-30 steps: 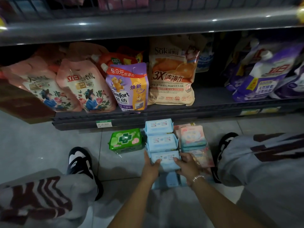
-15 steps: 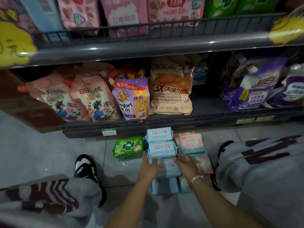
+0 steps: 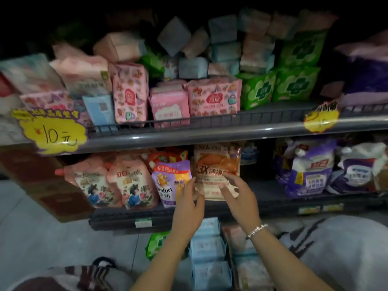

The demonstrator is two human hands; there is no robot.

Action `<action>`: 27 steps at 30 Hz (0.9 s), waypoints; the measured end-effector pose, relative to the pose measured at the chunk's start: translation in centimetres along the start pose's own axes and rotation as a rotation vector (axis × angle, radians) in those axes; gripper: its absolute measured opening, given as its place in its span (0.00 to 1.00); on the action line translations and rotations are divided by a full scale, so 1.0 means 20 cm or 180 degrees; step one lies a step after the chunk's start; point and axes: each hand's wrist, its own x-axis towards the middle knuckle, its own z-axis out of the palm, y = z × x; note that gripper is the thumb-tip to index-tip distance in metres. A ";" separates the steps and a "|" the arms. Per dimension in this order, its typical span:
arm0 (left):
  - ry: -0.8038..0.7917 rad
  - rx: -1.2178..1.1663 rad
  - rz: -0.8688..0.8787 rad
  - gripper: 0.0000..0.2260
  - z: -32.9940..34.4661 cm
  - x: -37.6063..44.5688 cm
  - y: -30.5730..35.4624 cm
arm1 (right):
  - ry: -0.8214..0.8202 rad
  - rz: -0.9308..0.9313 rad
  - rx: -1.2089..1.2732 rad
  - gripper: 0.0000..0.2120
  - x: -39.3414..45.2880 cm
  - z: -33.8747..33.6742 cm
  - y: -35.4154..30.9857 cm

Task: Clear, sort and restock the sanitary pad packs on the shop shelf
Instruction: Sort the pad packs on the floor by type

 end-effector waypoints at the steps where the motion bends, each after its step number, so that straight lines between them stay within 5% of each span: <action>1: 0.0040 0.0167 0.0201 0.22 -0.04 0.05 0.06 | 0.0039 -0.0311 -0.0232 0.15 0.06 -0.04 -0.05; 8: 0.0481 0.1009 0.1042 0.21 -0.23 0.48 0.42 | 0.0522 -0.1492 -0.1388 0.20 0.52 -0.22 -0.29; 17: 0.0676 0.1863 0.1476 0.22 -0.29 1.07 0.70 | 0.0602 -0.1270 -0.1430 0.25 1.00 -0.21 -0.33; 27: -0.0691 0.2601 0.0784 0.37 -0.30 1.53 0.88 | 0.0368 -0.0620 -0.0916 0.32 1.17 -0.20 -0.31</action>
